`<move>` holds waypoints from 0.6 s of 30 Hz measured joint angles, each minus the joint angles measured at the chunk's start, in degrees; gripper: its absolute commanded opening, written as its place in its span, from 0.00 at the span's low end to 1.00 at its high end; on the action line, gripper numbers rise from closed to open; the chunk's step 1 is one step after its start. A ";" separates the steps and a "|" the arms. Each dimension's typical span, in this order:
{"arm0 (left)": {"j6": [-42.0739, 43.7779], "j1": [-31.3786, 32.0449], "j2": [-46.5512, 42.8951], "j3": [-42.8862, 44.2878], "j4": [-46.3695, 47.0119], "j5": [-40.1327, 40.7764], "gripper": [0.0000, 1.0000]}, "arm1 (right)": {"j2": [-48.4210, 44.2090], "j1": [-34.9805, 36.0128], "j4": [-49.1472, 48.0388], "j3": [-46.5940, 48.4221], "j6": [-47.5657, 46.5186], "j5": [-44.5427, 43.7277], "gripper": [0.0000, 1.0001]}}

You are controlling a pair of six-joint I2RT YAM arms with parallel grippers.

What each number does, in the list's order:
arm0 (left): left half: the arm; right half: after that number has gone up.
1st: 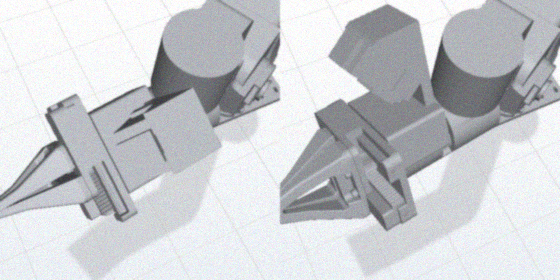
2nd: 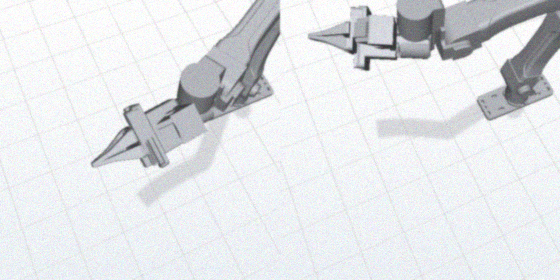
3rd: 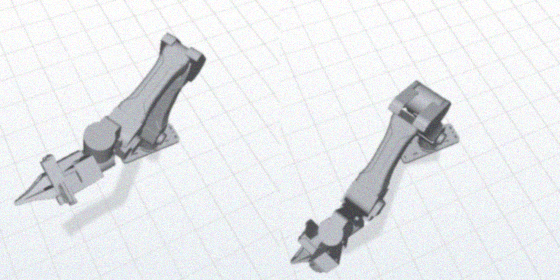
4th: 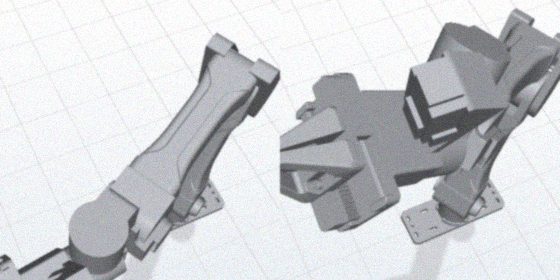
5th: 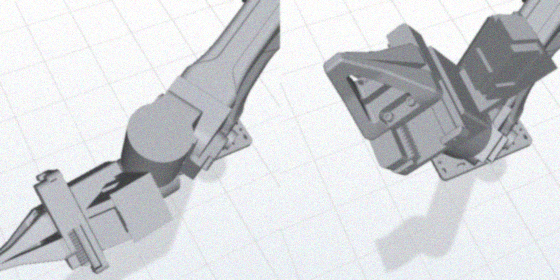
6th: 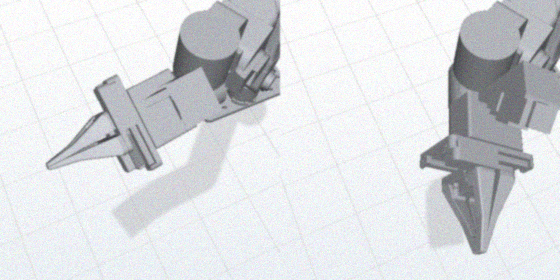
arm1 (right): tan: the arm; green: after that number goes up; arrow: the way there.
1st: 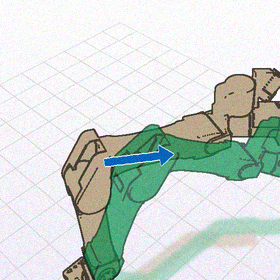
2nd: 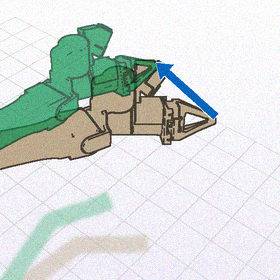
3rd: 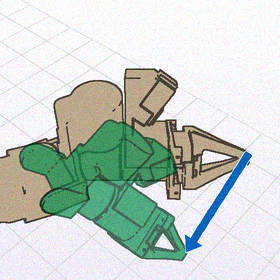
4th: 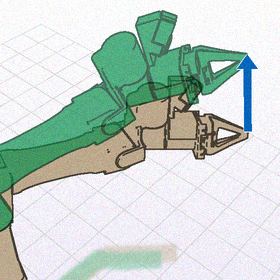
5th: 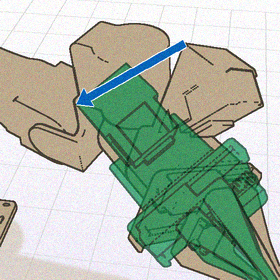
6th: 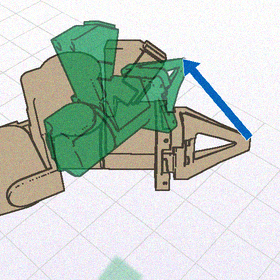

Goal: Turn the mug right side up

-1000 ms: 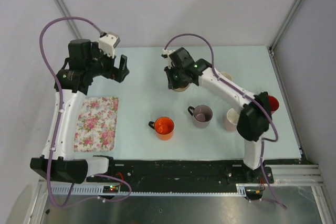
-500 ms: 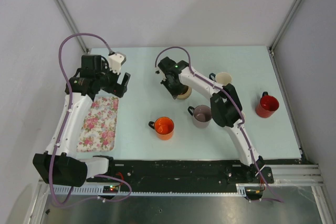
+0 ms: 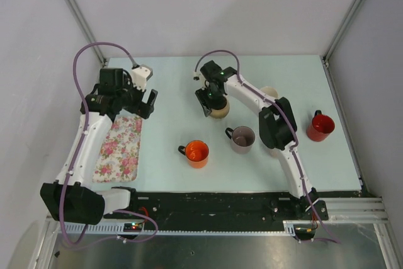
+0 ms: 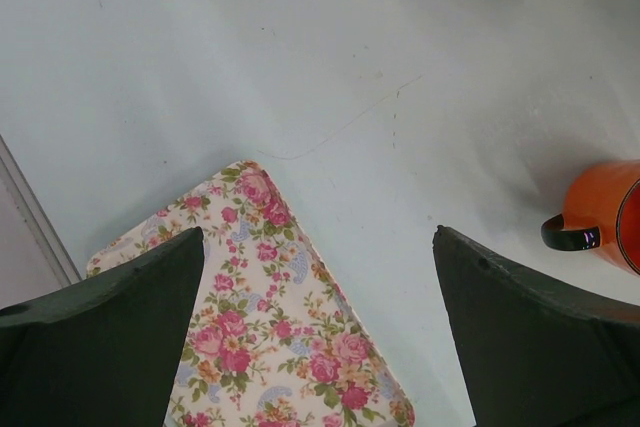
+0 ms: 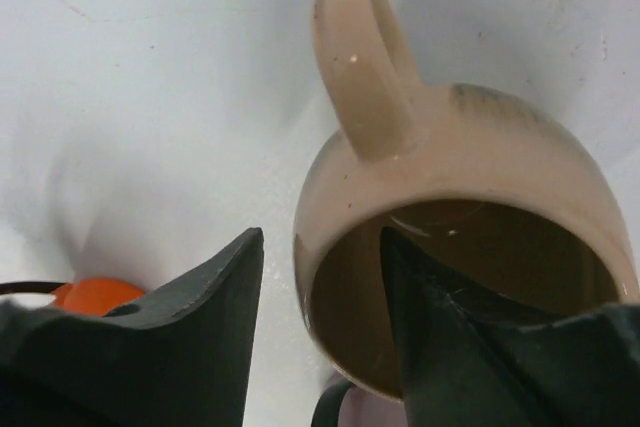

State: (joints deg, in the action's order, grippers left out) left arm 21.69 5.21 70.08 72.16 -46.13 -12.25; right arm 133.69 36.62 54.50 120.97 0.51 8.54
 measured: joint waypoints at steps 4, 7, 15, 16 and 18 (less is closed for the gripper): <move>-0.31 0.00 0.00 -0.94 0.61 -0.63 1.00 | -2.08 0.02 0.96 0.04 0.35 0.57 0.94; -1.25 0.00 0.00 -1.88 1.31 -2.12 1.00 | -6.19 0.26 1.16 0.07 0.57 0.31 0.99; -3.28 0.00 -0.79 -6.12 4.04 -4.81 1.00 | -32.33 -2.84 -6.49 -11.93 5.46 -3.10 0.99; -3.56 0.00 -1.33 -6.97 4.66 -5.05 1.00 | -39.43 -4.35 -11.02 -19.47 6.29 -3.72 0.99; -3.91 0.00 -2.99 -8.90 5.70 -5.81 1.00 | -51.45 -7.74 -15.98 -31.80 7.76 -5.05 0.99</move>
State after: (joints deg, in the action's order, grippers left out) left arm 17.78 5.21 67.09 63.26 -40.42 -18.06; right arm 82.24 28.88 38.52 89.17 8.27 3.49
